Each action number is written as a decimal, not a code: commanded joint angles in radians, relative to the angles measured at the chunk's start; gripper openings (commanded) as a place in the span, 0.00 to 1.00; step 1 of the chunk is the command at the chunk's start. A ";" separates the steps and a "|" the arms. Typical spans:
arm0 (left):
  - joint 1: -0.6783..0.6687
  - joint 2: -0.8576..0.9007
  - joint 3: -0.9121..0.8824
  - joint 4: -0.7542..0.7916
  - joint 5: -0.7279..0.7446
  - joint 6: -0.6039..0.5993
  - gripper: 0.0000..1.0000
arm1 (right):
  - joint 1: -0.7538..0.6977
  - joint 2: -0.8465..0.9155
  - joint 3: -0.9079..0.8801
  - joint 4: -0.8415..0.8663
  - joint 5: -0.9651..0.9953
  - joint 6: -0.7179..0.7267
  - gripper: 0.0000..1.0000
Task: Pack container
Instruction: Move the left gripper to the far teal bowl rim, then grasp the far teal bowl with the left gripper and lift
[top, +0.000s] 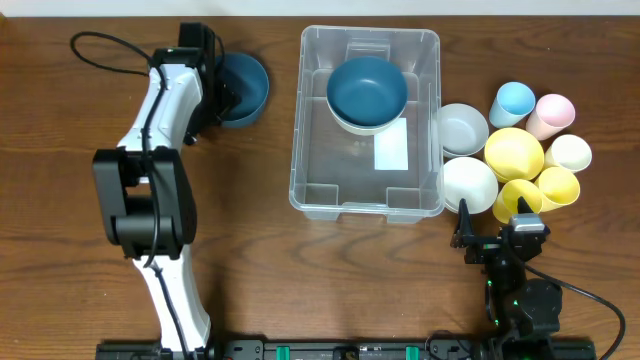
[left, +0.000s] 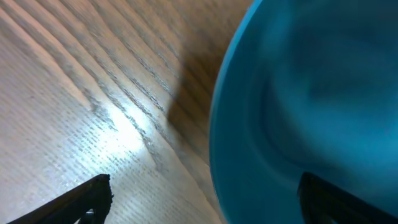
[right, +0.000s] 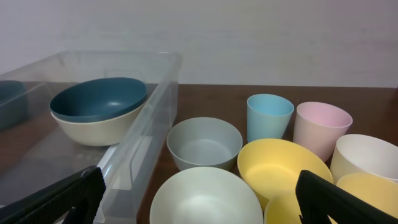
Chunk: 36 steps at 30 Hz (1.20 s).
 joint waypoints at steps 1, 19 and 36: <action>0.006 0.017 -0.011 0.005 -0.002 -0.007 0.92 | -0.011 -0.006 -0.002 -0.004 0.000 -0.012 0.99; 0.061 0.016 -0.011 -0.035 -0.002 -0.002 0.33 | -0.011 -0.006 -0.002 -0.004 0.000 -0.012 0.99; 0.103 0.016 -0.011 -0.040 0.078 0.082 0.10 | -0.011 -0.006 -0.002 -0.004 0.000 -0.012 0.99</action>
